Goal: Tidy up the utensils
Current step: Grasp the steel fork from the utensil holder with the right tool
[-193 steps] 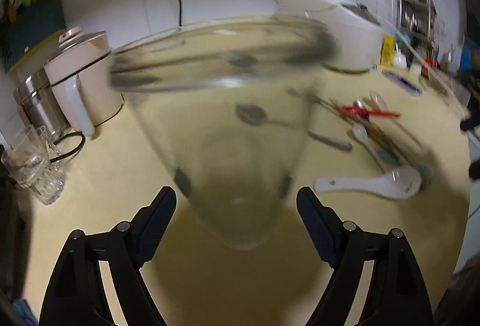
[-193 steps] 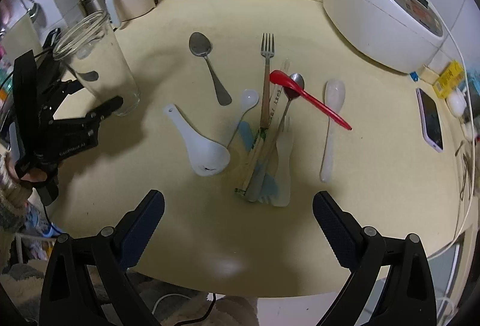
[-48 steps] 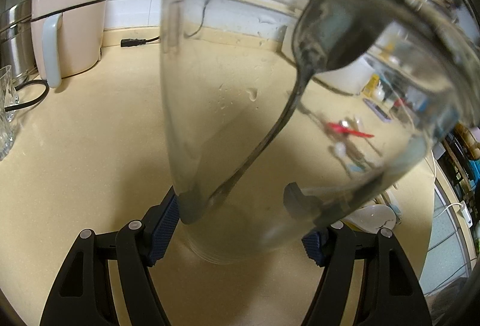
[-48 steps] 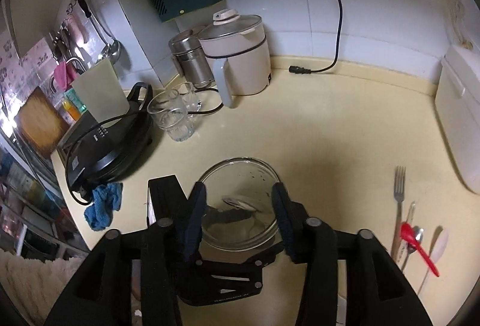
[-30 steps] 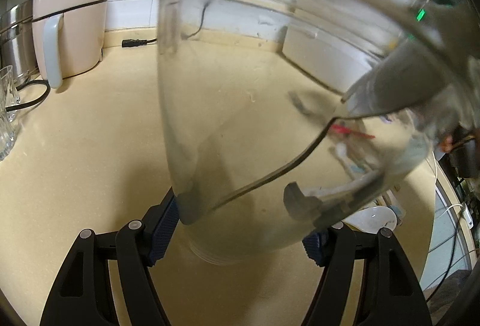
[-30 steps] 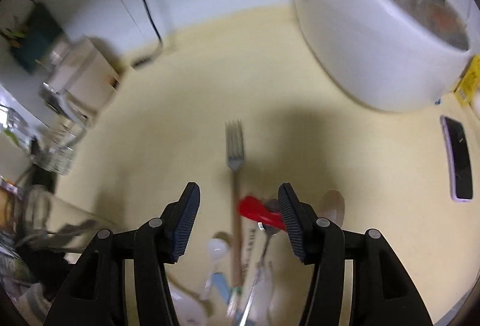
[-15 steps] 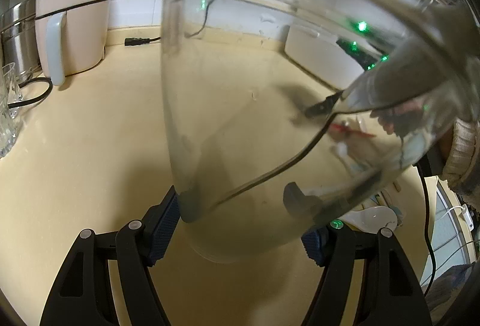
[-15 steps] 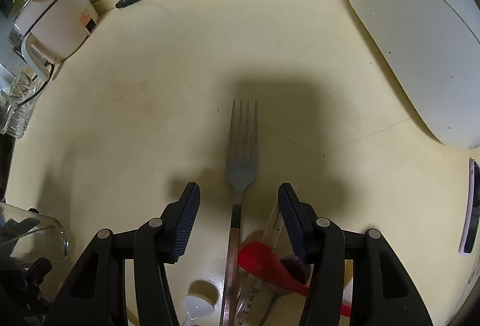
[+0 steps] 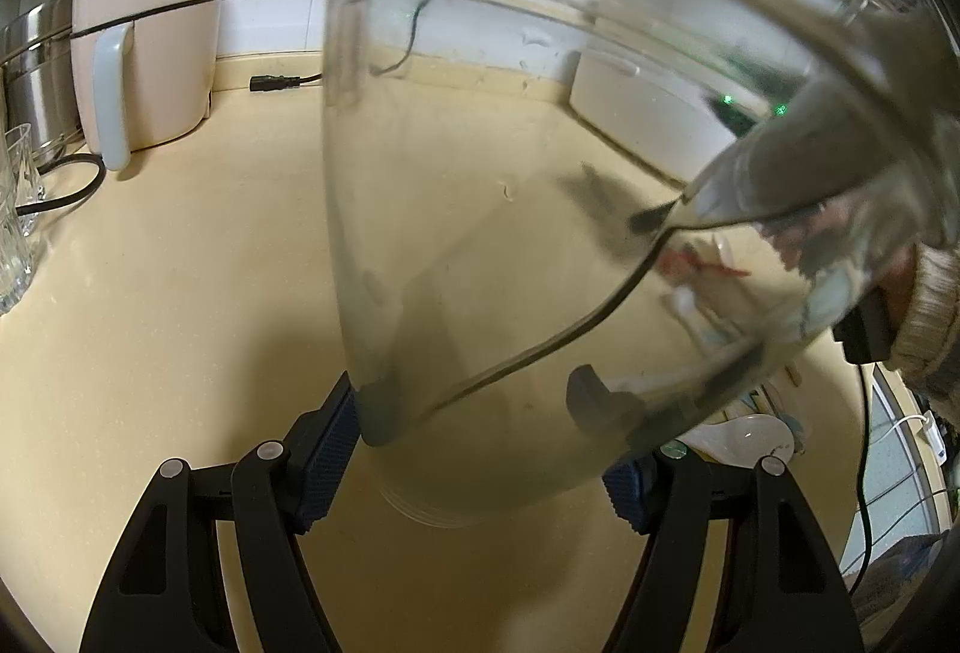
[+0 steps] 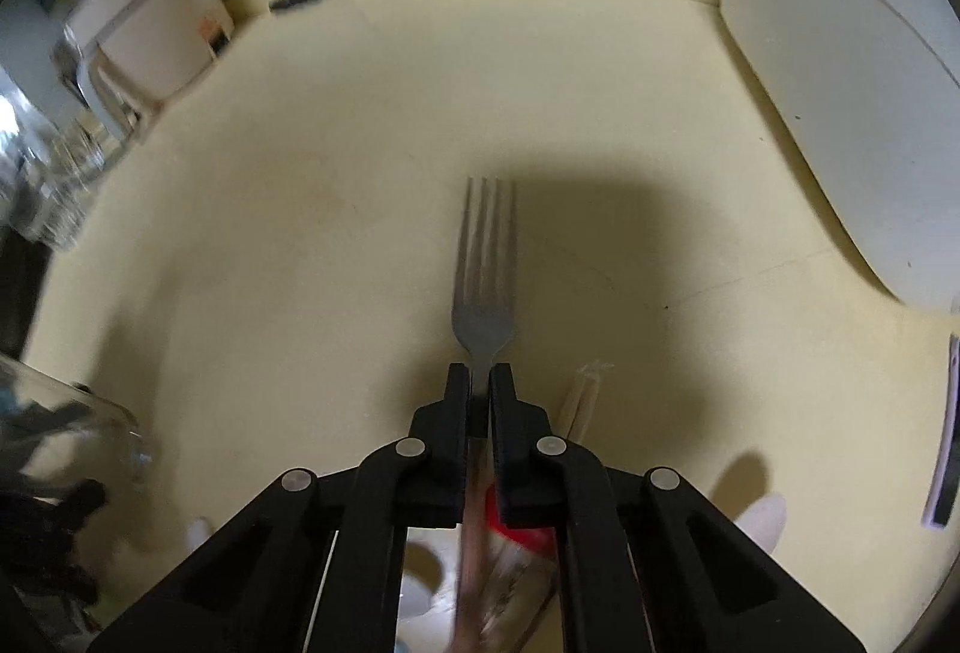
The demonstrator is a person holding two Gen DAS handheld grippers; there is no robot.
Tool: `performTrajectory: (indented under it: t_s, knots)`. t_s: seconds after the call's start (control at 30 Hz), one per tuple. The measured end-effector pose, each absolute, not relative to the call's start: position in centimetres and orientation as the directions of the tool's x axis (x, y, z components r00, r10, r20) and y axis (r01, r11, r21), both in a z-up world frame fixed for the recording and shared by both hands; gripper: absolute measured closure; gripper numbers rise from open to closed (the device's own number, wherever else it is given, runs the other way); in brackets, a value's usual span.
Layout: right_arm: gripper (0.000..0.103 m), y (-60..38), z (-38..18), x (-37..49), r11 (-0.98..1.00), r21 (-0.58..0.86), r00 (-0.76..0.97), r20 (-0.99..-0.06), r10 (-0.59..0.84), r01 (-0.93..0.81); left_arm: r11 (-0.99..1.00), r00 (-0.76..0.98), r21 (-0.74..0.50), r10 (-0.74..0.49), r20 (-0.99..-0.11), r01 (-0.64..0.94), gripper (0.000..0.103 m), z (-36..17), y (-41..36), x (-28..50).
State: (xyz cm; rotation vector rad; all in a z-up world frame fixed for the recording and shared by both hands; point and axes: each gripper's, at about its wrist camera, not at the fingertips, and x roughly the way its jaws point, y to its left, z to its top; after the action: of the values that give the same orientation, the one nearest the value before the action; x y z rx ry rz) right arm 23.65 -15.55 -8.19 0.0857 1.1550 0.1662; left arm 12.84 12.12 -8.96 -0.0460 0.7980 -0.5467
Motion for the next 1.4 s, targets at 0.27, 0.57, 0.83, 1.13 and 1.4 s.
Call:
performTrajectory:
  t_s: [0.27,0.57,0.83,1.13,1.4]
  knots:
    - [0.097,-14.4,-2.6,21.2,0.964,0.234,0.513,-0.816,0.266,-0.127,0.861,0.567,-0.241,-0.483,-0.667,0.449,0.029,-9.0,12.2,12.9]
    - [0.086,-13.6,-7.9,22.3,0.973,0.157,0.322,-0.924,0.205,-0.171,0.861,0.567,-0.240,-0.482,-0.668,0.449,0.029,-8.9,12.2,12.9]
    - [0.085,-12.9,-10.3,22.5,0.972,0.086,0.246,-0.959,0.139,-0.217,0.861,0.567,-0.239,-0.481,-0.669,0.448,0.029,-9.0,12.3,13.0]
    - [0.096,-14.3,-10.0,22.3,0.955,0.235,0.234,-0.933,0.273,-0.180,0.861,0.567,-0.239,-0.481,-0.669,0.448,0.029,-9.0,12.2,13.0]
    - [0.096,-15.4,-6.1,19.9,0.907,0.386,0.303,-0.855,0.420,-0.169,0.862,0.567,-0.238,-0.480,-0.669,0.448,0.029,-8.9,12.2,13.0]
